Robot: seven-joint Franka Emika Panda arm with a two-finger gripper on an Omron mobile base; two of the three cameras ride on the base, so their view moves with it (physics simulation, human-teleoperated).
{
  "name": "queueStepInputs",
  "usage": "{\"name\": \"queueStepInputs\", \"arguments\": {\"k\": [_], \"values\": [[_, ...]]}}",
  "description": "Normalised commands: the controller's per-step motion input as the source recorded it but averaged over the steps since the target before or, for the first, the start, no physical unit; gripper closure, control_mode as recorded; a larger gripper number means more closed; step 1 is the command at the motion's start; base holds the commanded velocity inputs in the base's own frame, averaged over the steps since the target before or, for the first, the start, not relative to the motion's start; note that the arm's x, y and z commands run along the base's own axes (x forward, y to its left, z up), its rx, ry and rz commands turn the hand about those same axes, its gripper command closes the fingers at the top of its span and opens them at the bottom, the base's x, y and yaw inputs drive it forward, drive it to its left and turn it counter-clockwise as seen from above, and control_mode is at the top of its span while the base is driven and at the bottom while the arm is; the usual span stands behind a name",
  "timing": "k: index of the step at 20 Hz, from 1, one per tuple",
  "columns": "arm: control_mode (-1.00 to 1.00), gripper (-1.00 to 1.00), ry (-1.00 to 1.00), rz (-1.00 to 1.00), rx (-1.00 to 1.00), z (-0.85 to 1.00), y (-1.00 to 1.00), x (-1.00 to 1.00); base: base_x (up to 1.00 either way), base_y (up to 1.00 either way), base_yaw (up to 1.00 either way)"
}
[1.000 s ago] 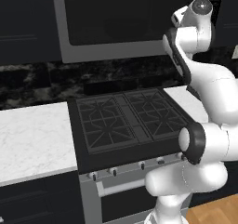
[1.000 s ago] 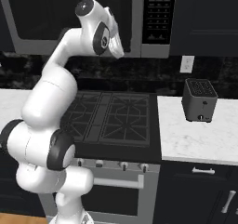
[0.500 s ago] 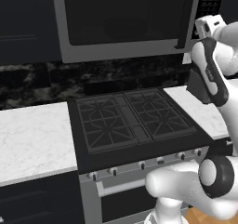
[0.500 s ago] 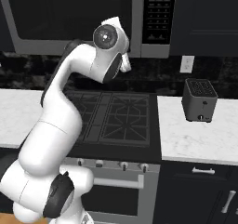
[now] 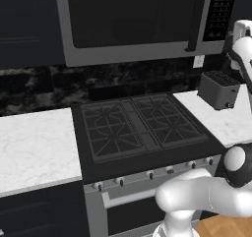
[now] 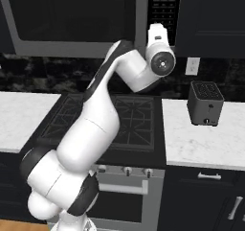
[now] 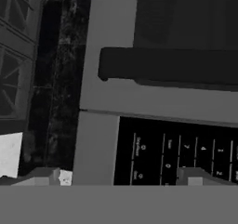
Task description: Pick the lemon from the sink and place it in the bowl. Then pick the bowl and place it in the microwave. Then close the microwave door and press the start button.
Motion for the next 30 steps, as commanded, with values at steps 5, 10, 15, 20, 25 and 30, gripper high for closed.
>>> {"name": "queueStepInputs", "arguments": {"k": [5,10,15,20,25,30], "values": [[-1.00,-1.00,0.01,0.02,0.23,0.07,-0.26,0.54,0.00,0.00,0.00],[-1.00,1.00,-0.01,0.00,0.15,0.02,-0.02,0.09,0.00,0.00,0.00],[-1.00,1.00,-0.03,0.00,0.07,0.00,-0.03,0.43,0.00,0.00,0.00],[-1.00,1.00,-0.02,0.00,0.02,-0.03,0.00,0.68,0.00,0.00,0.00],[-1.00,1.00,-0.05,0.00,0.03,0.00,-0.16,0.55,0.00,0.00,0.00],[-1.00,1.00,-0.04,0.01,0.03,-0.02,-0.40,0.36,0.00,0.00,0.00]]}}
